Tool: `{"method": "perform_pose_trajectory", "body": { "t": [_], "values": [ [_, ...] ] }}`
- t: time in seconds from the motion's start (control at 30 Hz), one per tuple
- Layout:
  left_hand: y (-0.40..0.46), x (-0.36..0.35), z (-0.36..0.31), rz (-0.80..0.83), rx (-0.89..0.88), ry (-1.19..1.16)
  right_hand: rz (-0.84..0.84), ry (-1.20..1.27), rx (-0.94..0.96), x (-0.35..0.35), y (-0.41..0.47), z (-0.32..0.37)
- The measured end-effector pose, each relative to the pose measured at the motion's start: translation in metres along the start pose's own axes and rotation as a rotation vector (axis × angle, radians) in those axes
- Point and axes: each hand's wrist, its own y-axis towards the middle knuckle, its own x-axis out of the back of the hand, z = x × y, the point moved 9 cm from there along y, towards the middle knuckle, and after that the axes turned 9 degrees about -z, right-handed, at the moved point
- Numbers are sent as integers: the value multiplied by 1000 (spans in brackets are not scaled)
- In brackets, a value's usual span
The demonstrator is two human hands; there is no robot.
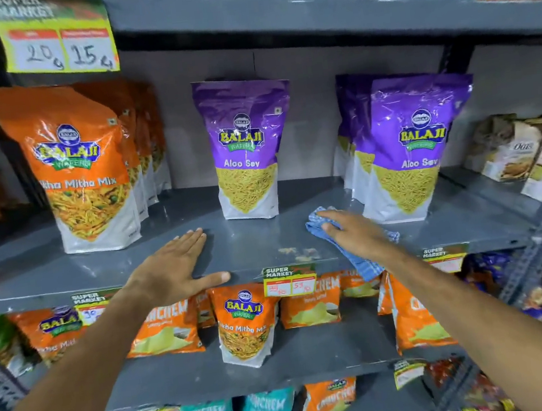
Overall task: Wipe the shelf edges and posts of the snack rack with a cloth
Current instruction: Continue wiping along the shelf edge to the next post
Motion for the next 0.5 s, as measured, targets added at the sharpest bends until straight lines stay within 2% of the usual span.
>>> {"method": "perform_pose_trajectory", "body": {
  "t": [0.13, 0.37, 0.43, 0.5],
  "values": [
    [1, 0, 1, -3, -9, 5, 14, -67, 50, -19, -4, 53],
    [-1, -1, 1, -10, -7, -7, 69, 162, 322, -46, -51, 153],
    [-2, 0, -1, -18, -3, -22, 97, 299, 308, -35, -63, 148],
    [0, 1, 0, -28, -9, -16, -31, 321, 216, -18, -64, 115]
  ]
}}
